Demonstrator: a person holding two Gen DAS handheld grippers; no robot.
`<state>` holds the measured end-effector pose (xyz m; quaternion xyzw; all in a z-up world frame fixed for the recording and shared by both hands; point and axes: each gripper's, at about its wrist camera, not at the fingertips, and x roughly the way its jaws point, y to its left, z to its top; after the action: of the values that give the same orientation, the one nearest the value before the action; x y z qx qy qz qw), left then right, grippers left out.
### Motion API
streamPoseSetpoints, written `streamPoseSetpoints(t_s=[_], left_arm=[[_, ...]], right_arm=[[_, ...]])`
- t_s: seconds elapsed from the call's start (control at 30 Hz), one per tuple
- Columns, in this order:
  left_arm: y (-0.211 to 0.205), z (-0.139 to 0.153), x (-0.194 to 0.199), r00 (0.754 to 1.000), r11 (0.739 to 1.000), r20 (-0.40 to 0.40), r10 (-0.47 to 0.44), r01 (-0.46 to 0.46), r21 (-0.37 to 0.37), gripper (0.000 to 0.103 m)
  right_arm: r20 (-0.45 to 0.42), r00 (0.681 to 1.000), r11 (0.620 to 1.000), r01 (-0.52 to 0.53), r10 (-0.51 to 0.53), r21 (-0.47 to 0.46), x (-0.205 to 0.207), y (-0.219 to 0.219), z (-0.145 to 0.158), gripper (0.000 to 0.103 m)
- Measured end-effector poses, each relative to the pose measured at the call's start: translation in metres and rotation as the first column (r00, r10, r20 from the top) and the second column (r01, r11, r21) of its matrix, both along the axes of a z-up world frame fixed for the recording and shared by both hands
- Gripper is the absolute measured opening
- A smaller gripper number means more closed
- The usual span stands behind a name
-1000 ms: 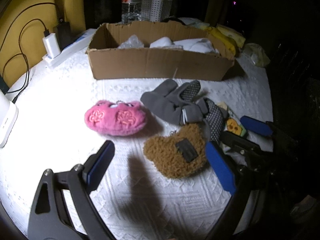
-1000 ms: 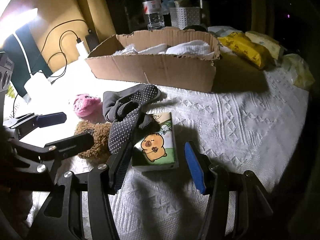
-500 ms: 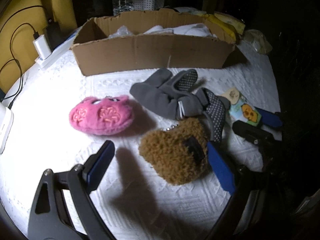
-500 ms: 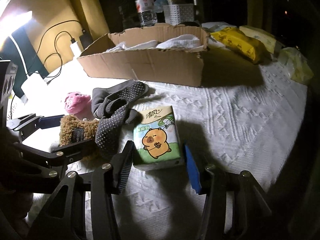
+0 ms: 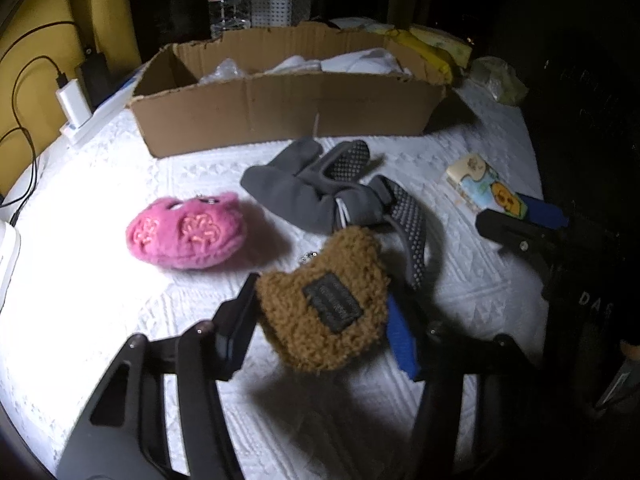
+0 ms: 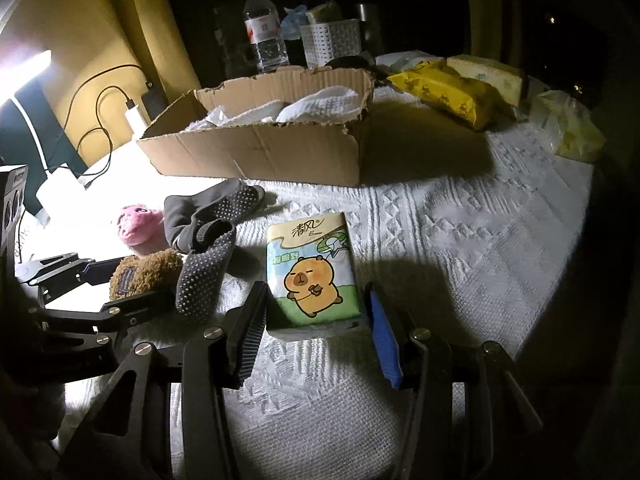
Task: Organize soft objects
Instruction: 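Grasp the brown teddy plush with the left tool while the right tool grasps the capybara tissue pack, then carry the brown plush and tissue pack over the cardboard box with both tools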
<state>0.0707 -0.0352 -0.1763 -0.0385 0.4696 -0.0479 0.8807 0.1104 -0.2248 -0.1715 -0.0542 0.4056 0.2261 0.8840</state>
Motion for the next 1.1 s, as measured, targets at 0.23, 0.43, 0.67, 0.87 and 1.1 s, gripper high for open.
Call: streamPoseSetpoints(t_s=[0.23, 0.43, 0.67, 0.87, 1.1], left_arm=[[0.009, 0.019, -0.012, 0.999, 1.000, 0.046, 0.011, -0.011, 0.000, 0.059], [0.020, 0.035, -0.014, 0.996, 1.000, 0.081, 0.030, -0.030, -0.005, 0.059], [0.031, 0.048, -0.007, 0.992, 0.999, 0.114, 0.045, -0.045, -0.004, 0.059], [0.039, 0.054, 0.000, 0.990, 0.998, 0.130, 0.056, -0.056, -0.005, 0.059], [0.047, 0.061, 0.013, 0.987, 0.998, 0.149, 0.060, -0.060, -0.001, 0.059]], right_arm=[[0.012, 1.000, 1.000, -0.017, 0.017, 0.010, -0.003, 0.007, 0.009, 0.052], [0.026, 0.999, 0.999, -0.030, 0.030, 0.015, -0.003, 0.012, 0.018, 0.052], [0.047, 0.998, 0.999, -0.045, 0.044, 0.021, 0.001, 0.018, 0.030, 0.052], [0.060, 0.997, 0.998, -0.060, 0.058, 0.024, 0.006, 0.025, 0.038, 0.052], [0.069, 0.994, 0.996, -0.082, 0.080, 0.030, 0.016, 0.036, 0.044, 0.052]])
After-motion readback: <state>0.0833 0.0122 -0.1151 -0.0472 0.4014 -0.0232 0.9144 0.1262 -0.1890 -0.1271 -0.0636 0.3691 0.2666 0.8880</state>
